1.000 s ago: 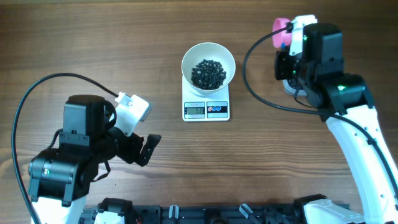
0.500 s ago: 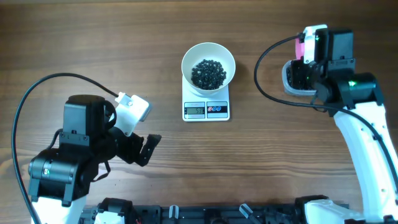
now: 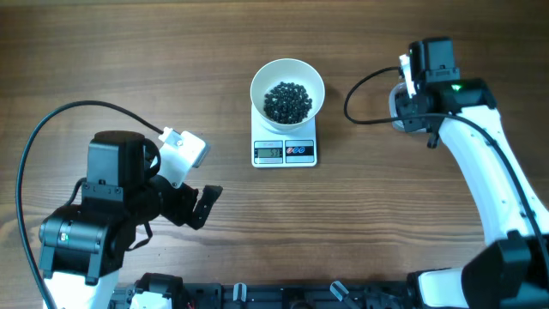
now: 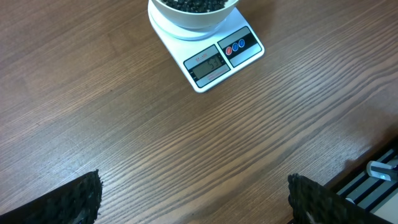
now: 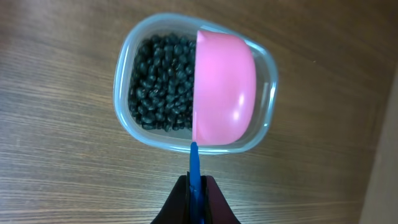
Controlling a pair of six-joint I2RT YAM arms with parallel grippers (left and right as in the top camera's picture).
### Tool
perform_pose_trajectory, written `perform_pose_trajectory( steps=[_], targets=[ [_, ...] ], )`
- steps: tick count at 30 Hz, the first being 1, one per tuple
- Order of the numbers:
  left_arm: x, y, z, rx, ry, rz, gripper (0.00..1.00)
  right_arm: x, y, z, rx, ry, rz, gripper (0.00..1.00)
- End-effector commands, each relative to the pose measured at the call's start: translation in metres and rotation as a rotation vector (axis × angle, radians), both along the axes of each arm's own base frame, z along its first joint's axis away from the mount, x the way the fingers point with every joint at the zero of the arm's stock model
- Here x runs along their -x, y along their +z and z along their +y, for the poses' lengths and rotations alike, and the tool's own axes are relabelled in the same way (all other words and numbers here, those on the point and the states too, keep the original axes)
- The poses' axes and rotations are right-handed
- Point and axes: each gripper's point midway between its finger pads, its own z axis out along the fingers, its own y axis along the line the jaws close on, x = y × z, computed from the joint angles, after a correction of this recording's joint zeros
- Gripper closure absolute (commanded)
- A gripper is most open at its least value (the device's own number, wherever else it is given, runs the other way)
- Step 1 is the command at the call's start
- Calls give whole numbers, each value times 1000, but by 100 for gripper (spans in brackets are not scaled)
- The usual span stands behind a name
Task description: Scoop item into bowl and weigh 150g on scale
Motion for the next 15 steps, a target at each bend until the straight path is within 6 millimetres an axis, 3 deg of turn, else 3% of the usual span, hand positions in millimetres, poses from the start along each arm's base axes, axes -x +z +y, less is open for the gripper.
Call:
perform_pose_trajectory(
  steps=[1,7,15],
  targets=[
    [-2,6,2,-12,-6,-27,0,-4,-12,-9,63,-9,44,96],
    [-2,6,2,-12,-6,-27,0,-11,-28,-30,89,-59,70,96],
    [-2,6,2,-12,-6,-27,0,-26,-25,-51,98,-78,12,96]
  ],
)
